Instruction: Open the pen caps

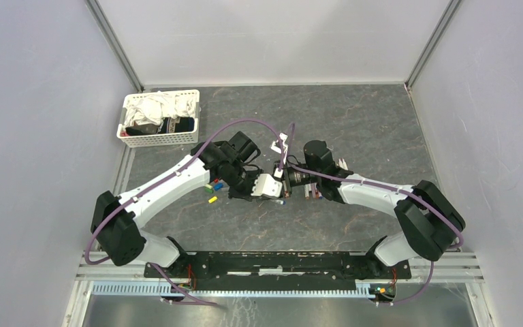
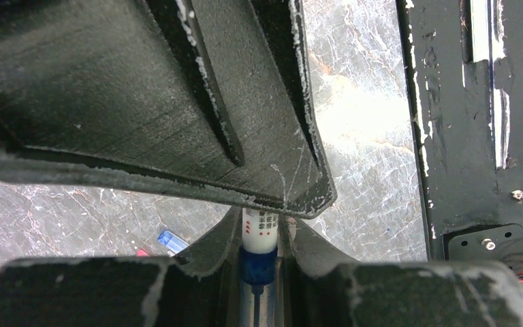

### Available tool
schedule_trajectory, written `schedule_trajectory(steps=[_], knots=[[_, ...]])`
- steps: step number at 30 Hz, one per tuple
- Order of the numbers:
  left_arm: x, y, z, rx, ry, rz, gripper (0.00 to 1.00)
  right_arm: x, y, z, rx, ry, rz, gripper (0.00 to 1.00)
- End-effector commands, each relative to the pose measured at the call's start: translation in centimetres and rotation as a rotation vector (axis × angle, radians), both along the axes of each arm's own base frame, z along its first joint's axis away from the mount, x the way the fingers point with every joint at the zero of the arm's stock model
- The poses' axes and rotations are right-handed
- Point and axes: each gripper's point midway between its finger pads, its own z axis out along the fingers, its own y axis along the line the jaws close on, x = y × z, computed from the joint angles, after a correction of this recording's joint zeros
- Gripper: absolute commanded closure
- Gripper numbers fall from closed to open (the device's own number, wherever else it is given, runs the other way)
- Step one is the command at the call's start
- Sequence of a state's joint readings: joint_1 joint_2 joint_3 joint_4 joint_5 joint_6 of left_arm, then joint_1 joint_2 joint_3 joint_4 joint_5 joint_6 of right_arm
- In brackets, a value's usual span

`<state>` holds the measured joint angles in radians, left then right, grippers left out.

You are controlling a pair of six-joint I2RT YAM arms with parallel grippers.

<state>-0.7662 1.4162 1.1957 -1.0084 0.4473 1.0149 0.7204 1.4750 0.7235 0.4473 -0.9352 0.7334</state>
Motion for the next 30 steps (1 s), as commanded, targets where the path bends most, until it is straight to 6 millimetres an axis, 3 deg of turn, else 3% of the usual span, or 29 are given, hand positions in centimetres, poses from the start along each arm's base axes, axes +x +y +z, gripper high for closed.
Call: schedule_trajectory(steps=[1,9,12,16,22,23,24,25,26,27,28,29,30], knots=[[1.3,0.8,1.5,0.0,-0.066,-0.011,0.98,-0.9,-0.4,-0.8,-0.024,-0.019,0.03,1.0],[4.5,7.6,1.4,0.102,-0.007,0.07,0.98,-2.4,-2.5,-3.4,-0.129,-0.007,0.039,1.0],[4.6,7.4,1.8,0.084,-0.002,0.068,0.98,-2.2,-2.3,-3.3,-0.127,-0.004,0.036,1.0],[4.3,5.3,2.6,0.017,0.004,0.057,0.98,-1.2,-1.4,-2.3,-0.105,-0.017,0.026,1.0],[3.2,4.1,0.6,0.075,0.008,0.036,0.98,-0.4,-0.6,-2.2,-0.115,-0.02,0.045,1.0],[3.5,5.2,0.2,0.122,0.007,0.054,0.98,-1.1,-1.5,-3.1,-0.168,-0.004,0.061,1.0],[4.4,7.9,-0.2,0.19,-0.007,0.083,0.98,-2.2,-3.0,-4.3,-0.238,0.006,0.075,1.0],[5.8,11.8,-0.5,0.246,-0.023,0.131,0.98,-4.2,-5.4,-5.7,-0.315,0.012,0.088,1.0],[7.4,17.3,-0.7,0.304,-0.033,0.21,0.98,-6.3,-7.8,-6.6,-0.35,0.014,0.09,1.0],[9.0,22.3,-0.9,0.351,-0.062,0.273,0.98,-7.6,-9.5,-7.2,-0.365,0.031,0.055,1.0],[10.3,25.7,-0.5,0.38,-0.075,0.328,0.98,-8.5,-10.4,-7.2,-0.33,0.035,0.006,1.0],[10.5,26.8,0.0,0.379,-0.042,0.372,0.98,-9.3,-10.8,-7.3,-0.296,0.064,-0.014,1.0],[10.2,26.2,0.3,0.342,0.002,0.384,0.98,-9.8,-11.0,-7.2,-0.283,0.079,-0.013,1.0]])
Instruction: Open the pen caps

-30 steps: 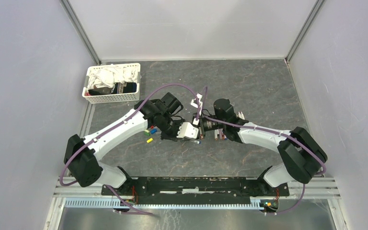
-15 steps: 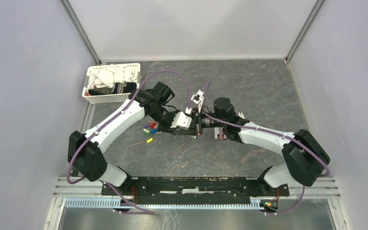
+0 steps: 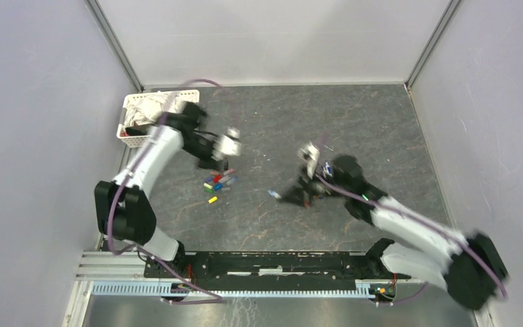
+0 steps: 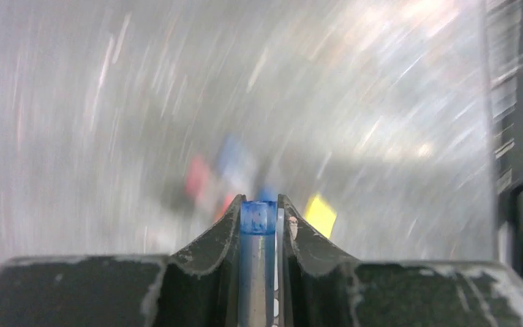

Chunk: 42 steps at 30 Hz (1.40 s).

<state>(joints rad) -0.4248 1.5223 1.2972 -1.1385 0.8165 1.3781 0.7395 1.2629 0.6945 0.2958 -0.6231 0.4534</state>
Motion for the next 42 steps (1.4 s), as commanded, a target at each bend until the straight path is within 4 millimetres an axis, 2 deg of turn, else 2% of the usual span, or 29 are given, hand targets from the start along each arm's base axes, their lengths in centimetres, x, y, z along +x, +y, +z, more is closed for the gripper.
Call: schedule_trajectory(steps=[1,4,9,12,15,17,19,22,23,26,29,35,38,42], knots=[[5.2,23.4,-1.5,0.587,-0.03,0.413,0.98,-13.1,-9.3,-8.9,-0.219,0.463,0.165,1.0],[5.0,21.9,-1.1,0.543,-0.096,0.418,0.98,-13.1,-9.6,-8.8,-0.256,0.452,0.183,1.0],[1.9,14.2,0.0,0.444,-0.145,0.287,0.98,-10.7,-8.1,-6.5,-0.224,0.361,0.178,1.0],[0.7,10.8,0.5,0.338,-0.111,0.255,0.98,-8.3,-7.4,-5.5,-0.23,0.293,0.136,1.0],[1.3,9.0,-0.3,0.285,-0.062,0.266,0.98,-5.5,-7.4,-5.2,-0.231,0.235,0.034,1.0],[2.1,8.2,-1.5,0.265,-0.043,0.28,0.98,-2.8,-8.0,-5.6,-0.263,0.189,-0.086,1.0],[3.4,7.1,-2.9,0.257,-0.039,0.304,0.94,0.5,-9.4,-6.5,-0.319,0.151,-0.272,1.0],[5.2,5.3,-4.5,0.275,-0.045,0.324,0.94,4.8,-12.1,-7.4,-0.372,0.12,-0.582,1.0],[6.1,4.8,-4.8,0.277,-0.055,0.341,0.94,5.7,-12.9,-7.7,-0.379,0.112,-0.657,1.0],[8.4,3.5,-5.7,0.267,-0.068,0.382,0.91,8.1,-14.3,-7.7,-0.369,0.062,-0.809,1.0],[9.9,2.6,-7.3,0.271,-0.062,0.412,0.9,9.8,-15.3,-8.1,-0.391,0.03,-0.904,1.0],[10.1,2.8,-11.8,0.328,-0.035,0.447,0.84,11.8,-15.8,-10.0,-0.468,0.011,-0.963,1.0],[10.0,2.6,-12.6,0.323,-0.034,0.459,0.72,12.5,-15.6,-11.0,-0.498,0.007,-0.965,1.0],[10.2,2.4,-12.1,0.312,-0.038,0.48,0.54,13.2,-15.6,-12.3,-0.54,0.009,-0.973,1.0]])
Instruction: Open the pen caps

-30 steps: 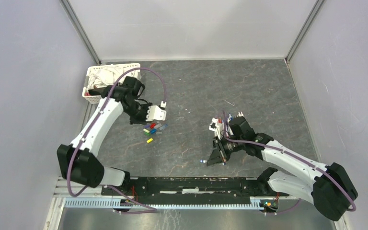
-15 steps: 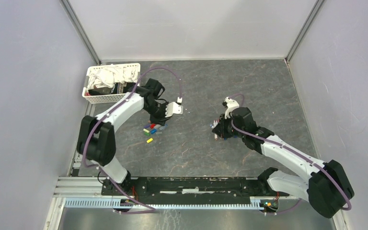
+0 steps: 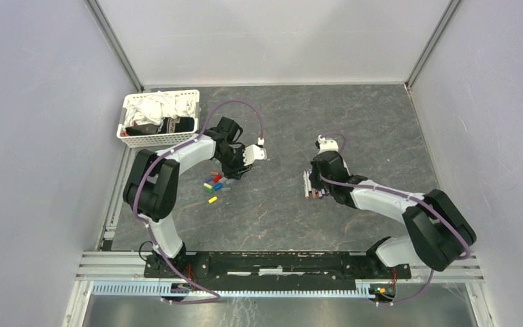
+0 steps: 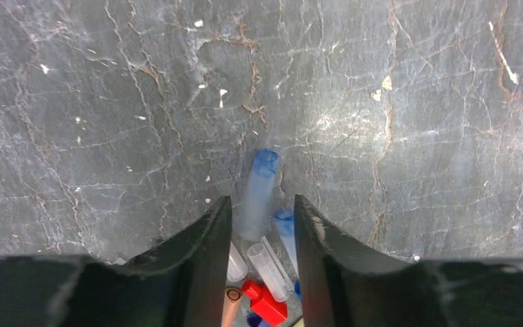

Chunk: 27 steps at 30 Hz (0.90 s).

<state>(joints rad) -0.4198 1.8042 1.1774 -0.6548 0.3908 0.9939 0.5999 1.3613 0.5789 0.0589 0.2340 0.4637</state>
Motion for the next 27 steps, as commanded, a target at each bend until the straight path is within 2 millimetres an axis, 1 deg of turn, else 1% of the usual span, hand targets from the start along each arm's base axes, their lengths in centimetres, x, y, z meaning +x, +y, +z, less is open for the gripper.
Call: schedule_trajectory(steps=[1,3,4,6,7,8,10,11,14,16,18,22,23,25,27], knots=[[1.4,-1.0,1.2,-0.04,-0.053,0.06,0.5,3.2,0.5,1.8,-0.005,-0.098,-0.051,1.0],[1.3,-1.0,2.0,-0.051,-0.062,0.072,0.43,3.5,0.5,1.5,-0.016,-0.093,-0.055,1.0],[1.3,-1.1,2.5,-0.06,-0.062,0.082,0.37,3.7,0.5,1.4,-0.022,-0.091,-0.061,1.0],[1.1,-1.4,4.0,-0.084,-0.05,0.105,0.22,3.8,0.3,1.1,-0.033,-0.09,-0.07,1.0],[1.0,-1.6,5.0,-0.097,-0.051,0.112,0.16,3.8,0.2,0.9,-0.04,-0.091,-0.074,0.96],[1.2,-1.9,6.5,-0.122,-0.061,0.124,0.02,3.9,0.1,0.8,-0.047,-0.09,-0.078,0.93],[0.9,-2.1,8.4,-0.147,-0.062,0.14,0.0,3.9,-0.1,0.6,-0.057,-0.091,-0.085,0.88],[1.1,-2.3,10.0,-0.166,-0.084,0.147,0.0,3.9,-0.3,0.5,-0.062,-0.092,-0.089,0.85],[1.0,-2.2,13.4,-0.202,-0.126,0.179,0.0,3.9,-0.5,0.3,-0.074,-0.09,-0.094,0.79],[1.0,-1.9,15.7,-0.223,-0.167,0.209,0.0,3.8,-0.5,0.3,-0.078,-0.087,-0.092,0.76],[0.9,-1.3,17.7,-0.238,-0.211,0.232,0.0,3.7,-0.6,0.2,-0.081,-0.084,-0.091,0.75],[1.2,0.3,21.1,-0.253,-0.32,0.303,0.0,3.5,-0.7,-0.1,-0.082,-0.076,-0.088,0.74],[1.4,0.9,21.6,-0.244,-0.35,0.341,0.0,3.4,-0.7,-0.1,-0.081,-0.074,-0.087,0.73],[2.6,2.3,23.1,-0.251,-0.421,0.456,0.0,3.3,-0.6,0.1,-0.076,-0.076,-0.084,0.73],[3.4,3.8,23.9,-0.262,-0.455,0.565,0.0,3.2,-0.6,0.5,-0.064,-0.084,-0.082,0.73]])
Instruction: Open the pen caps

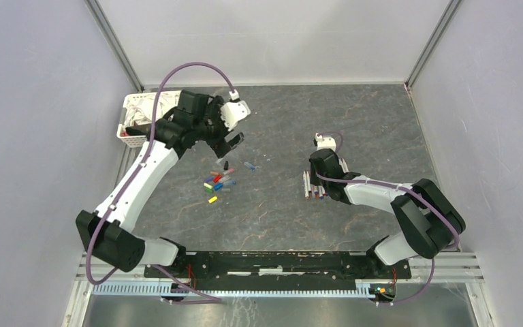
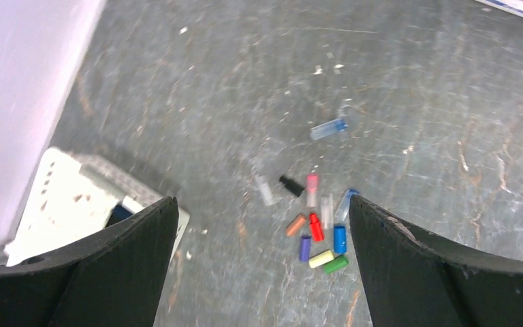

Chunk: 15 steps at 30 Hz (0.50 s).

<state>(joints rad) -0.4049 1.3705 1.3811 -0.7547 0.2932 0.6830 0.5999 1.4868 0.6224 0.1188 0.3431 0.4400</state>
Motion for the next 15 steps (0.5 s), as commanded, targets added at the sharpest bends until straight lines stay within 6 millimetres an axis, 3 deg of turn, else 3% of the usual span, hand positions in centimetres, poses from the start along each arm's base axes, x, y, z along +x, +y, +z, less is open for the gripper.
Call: schedule_trajectory(steps=[1,8,12,15], knots=[[2.1,3.6,2.9,-0.071,-0.072,0.281,0.0,0.9,0.3,2.0,0.031,-0.06,-0.009,0.73],[3.0,6.2,1.9,-0.16,0.04,0.34,0.0,0.7,0.9,4.6,0.062,-0.076,0.028,0.73],[3.3,7.9,0.9,-0.186,0.082,0.372,0.0,1.4,-1.0,8.0,0.072,-0.14,0.011,0.55],[4.2,9.5,-0.2,-0.176,0.039,0.448,0.0,1.8,-3.8,9.7,0.046,-0.176,-0.03,0.3]])
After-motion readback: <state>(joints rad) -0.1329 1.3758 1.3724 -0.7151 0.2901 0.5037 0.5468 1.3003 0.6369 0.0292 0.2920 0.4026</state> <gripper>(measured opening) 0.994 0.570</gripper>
